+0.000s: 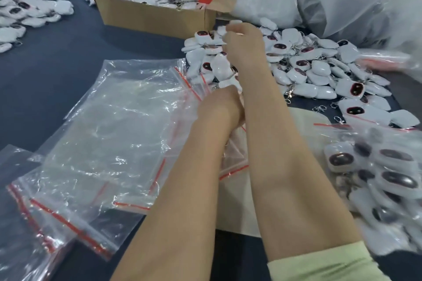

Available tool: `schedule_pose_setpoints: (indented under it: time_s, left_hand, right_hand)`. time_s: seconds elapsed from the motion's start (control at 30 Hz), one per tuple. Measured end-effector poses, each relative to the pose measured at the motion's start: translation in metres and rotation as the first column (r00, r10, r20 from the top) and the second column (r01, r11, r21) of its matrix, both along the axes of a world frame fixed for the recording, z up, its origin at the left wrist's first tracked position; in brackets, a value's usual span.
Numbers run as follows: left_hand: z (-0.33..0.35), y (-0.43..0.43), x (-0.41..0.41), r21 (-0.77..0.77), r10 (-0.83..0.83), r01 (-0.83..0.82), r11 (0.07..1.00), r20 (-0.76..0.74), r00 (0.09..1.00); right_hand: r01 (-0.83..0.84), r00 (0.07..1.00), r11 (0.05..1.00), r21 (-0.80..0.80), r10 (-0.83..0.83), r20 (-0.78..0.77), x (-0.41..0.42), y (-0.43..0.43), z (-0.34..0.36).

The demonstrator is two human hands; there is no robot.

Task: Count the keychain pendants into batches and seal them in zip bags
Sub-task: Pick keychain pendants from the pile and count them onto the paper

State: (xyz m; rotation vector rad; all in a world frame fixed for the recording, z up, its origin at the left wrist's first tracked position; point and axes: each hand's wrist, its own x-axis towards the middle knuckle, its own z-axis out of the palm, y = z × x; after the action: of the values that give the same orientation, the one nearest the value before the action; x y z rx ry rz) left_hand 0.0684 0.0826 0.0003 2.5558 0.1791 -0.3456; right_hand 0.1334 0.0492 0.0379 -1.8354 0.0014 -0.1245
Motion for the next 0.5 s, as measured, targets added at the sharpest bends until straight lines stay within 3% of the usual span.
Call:
schedule_pose_setpoints:
  time_s: [0.1,0.23,0.37,0.5]
  left_hand:
    - [-0.003,0.002,-0.003,0.070,-0.001,-0.007,0.998,0.108,0.994]
    - [-0.007,0.001,-0.011,0.060,0.002,-0.013,0.998,0.189,0.982]
    - [-0.007,0.000,-0.016,0.060,-0.014,0.003,0.998,0.185,0.983]
    - [-0.007,-0.004,-0.024,0.085,0.002,-0.017,0.996,0.171,0.985]
  right_hand:
    - [0.152,0.988,0.953,-0.261,-0.135,0.080,-0.007,-0.027,-0.013]
    - [-0.039,0.999,0.802,-0.596,0.018,-0.040,-0.015,-0.040,-0.029]
    - [-0.190,0.982,0.700,-0.688,0.145,-0.124,-0.024,-0.050,-0.025]
    - [-0.187,0.982,0.632,-0.752,0.132,-0.133,-0.033,-0.059,-0.028]
